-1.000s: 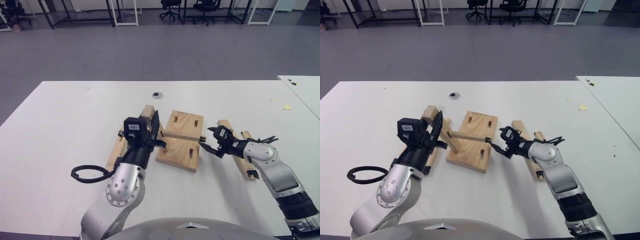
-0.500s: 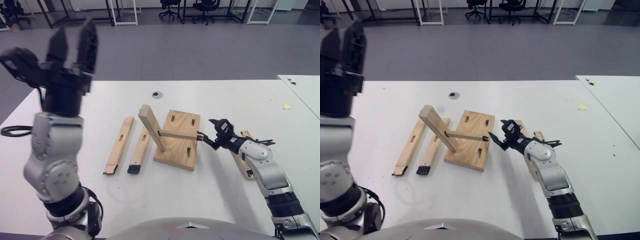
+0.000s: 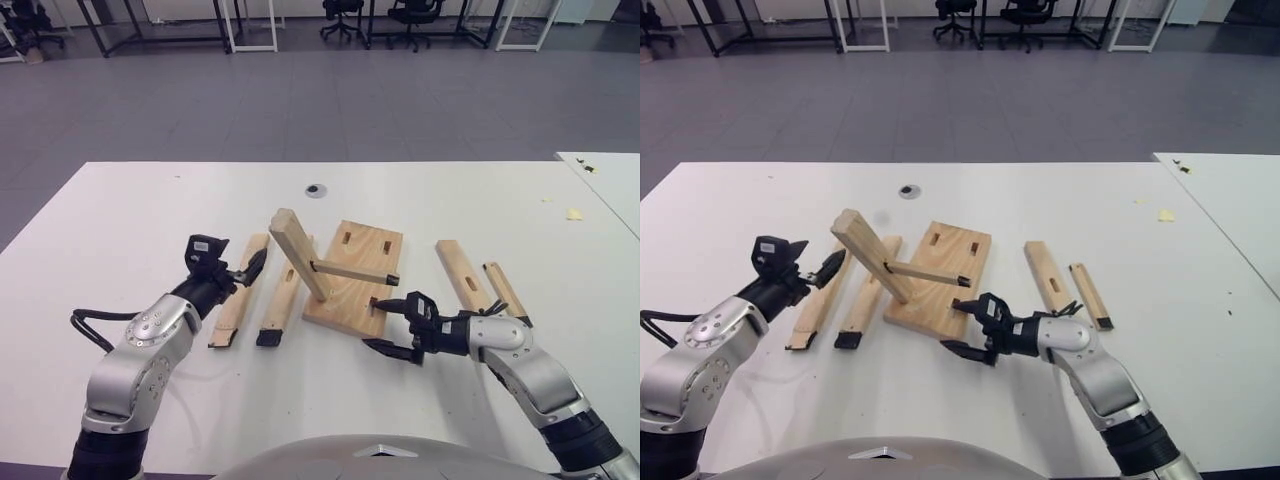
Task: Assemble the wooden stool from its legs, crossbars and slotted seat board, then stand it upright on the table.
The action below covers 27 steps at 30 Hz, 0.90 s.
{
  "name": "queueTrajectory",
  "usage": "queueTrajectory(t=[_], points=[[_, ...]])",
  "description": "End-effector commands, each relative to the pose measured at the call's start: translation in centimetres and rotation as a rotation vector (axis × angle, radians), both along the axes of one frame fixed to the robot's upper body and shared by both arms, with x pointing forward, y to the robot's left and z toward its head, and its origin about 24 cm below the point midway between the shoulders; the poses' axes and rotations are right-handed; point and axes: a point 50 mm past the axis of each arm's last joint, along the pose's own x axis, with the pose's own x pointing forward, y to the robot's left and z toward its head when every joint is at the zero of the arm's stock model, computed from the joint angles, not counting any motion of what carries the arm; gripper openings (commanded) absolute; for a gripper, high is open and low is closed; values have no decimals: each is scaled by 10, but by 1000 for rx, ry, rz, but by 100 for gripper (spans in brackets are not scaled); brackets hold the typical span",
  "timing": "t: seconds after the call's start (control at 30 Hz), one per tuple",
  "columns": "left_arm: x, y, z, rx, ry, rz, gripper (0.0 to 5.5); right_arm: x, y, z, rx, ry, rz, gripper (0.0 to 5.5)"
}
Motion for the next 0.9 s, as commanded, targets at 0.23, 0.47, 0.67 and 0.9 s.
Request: queueTrajectory(t=[0.23,0.47,0.67,0.9], points=[[-25,-28,-27,21,207,-106,424,20,-52,-1,-235,-55,-70,373],[-28,-30,-47,149,303,-80,424,36,-61,19,-216,-156,-71,373],[-33,-22,-61,272,340,-60,374,15,-66,36,-196,-174,-91,373],[-23,-23,-46,202,231,-39,253,5,-124,71,-110,-204,-471,373]])
